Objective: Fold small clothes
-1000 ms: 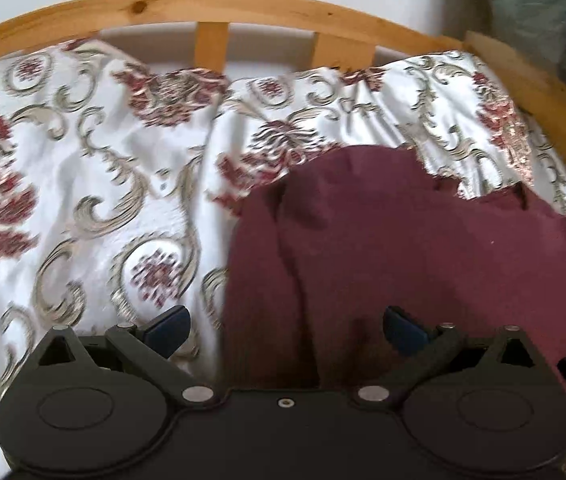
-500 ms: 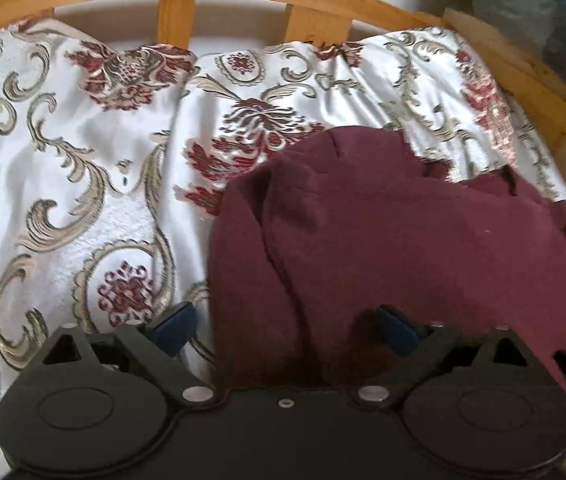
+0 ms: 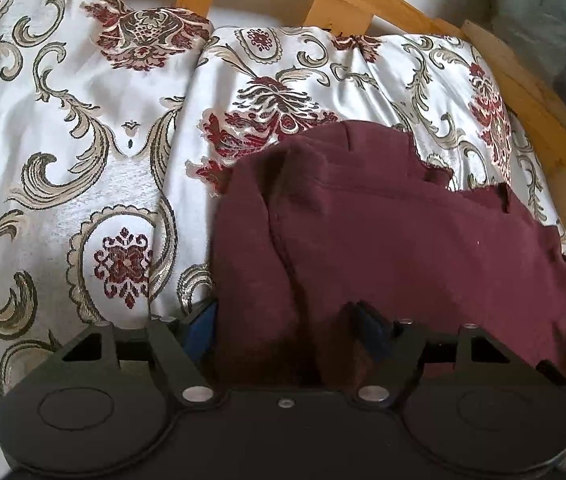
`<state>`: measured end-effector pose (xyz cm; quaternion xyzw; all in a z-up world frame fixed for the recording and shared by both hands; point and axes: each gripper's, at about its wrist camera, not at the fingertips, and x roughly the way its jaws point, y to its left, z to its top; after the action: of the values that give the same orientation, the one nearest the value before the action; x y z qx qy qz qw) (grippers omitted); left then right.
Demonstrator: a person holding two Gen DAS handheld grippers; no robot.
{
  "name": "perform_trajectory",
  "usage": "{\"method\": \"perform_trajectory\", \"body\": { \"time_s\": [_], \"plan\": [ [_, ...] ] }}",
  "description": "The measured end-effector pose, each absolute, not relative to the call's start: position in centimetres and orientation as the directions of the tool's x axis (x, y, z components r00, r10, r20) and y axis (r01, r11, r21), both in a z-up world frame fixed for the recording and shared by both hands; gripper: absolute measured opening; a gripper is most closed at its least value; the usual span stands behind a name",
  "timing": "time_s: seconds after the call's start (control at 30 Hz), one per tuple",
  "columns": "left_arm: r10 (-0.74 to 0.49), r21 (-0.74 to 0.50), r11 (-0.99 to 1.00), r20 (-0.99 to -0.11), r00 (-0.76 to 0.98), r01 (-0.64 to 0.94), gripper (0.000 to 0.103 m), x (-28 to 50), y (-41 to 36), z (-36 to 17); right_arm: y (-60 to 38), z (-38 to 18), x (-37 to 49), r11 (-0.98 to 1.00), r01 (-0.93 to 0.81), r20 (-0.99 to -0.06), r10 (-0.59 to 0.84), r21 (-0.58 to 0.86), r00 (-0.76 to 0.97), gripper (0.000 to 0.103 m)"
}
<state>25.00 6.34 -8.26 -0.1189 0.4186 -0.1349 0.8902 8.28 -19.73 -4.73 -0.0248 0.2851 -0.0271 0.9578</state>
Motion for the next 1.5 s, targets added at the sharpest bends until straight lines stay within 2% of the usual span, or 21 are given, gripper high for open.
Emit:
{"method": "perform_trajectory", "body": {
  "time_s": [0.2,0.37,0.43,0.67,0.77,0.87,0.93,1.1,1.3,1.5],
  "plan": [
    [-0.36,-0.309,0.932,-0.729,0.583,0.188,0.087,24.5,5.8,-8.5,-17.2,-5.3,8.9,0.994,0.012,-0.503,-0.064,-0.105,0.862,0.103],
    [-0.357,-0.314,0.932,-0.73,0.582,0.179,0.085,24.4,5.8,-8.5,-15.9,-6.9,9.7,0.984,-0.032,-0.559,-0.071,-0.173,0.826,0.103],
    [-0.342,-0.308,0.938,-0.736,0.585,0.16,0.081,24.4,5.9,-8.5,-16.0,-7.0,9.7,0.988,-0.029,-0.564,-0.063,-0.152,0.823,0.103],
    [-0.286,-0.252,0.957,-0.754,0.591,0.142,0.078,24.1,5.0,-8.3,-16.3,-7.0,9.5,0.993,-0.018,-0.577,-0.055,-0.121,0.815,0.103],
    [-0.267,-0.247,0.962,-0.761,0.591,0.117,0.069,23.9,5.0,-8.1,-16.2,-7.0,9.6,0.991,-0.018,-0.577,-0.06,-0.129,0.814,0.103],
    [-0.236,-0.233,0.969,-0.789,0.567,0.079,0.054,23.8,4.3,-7.4,-16.3,-6.9,9.6,0.992,-0.019,-0.582,-0.058,-0.125,0.811,0.103],
    [-0.204,-0.201,0.977,-0.804,0.559,0.068,0.039,23.7,3.5,-6.6,-16.3,-6.8,9.7,0.992,-0.019,-0.585,-0.057,-0.122,0.809,0.103],
    [-0.116,-0.107,0.993,-0.824,0.555,0.049,0.02,23.7,1.4,-5.2,-16.3,-6.7,9.7,0.992,-0.023,-0.589,-0.056,-0.127,0.806,0.103],
    [-0.089,-0.073,0.996,-0.811,0.578,0.05,0.014,23.2,-0.5,-2.6,-16.8,-6.1,9.8,0.991,-0.024,-0.589,-0.061,-0.135,0.806,0.103],
    [-0.165,-0.065,0.982,-0.76,0.628,0.179,0.013,22.0,-4.3,2.0,-20.7,-3.8,9.2,0.986,0.118,-0.512,-0.16,-0.113,0.844,0.103]
  ]
}}
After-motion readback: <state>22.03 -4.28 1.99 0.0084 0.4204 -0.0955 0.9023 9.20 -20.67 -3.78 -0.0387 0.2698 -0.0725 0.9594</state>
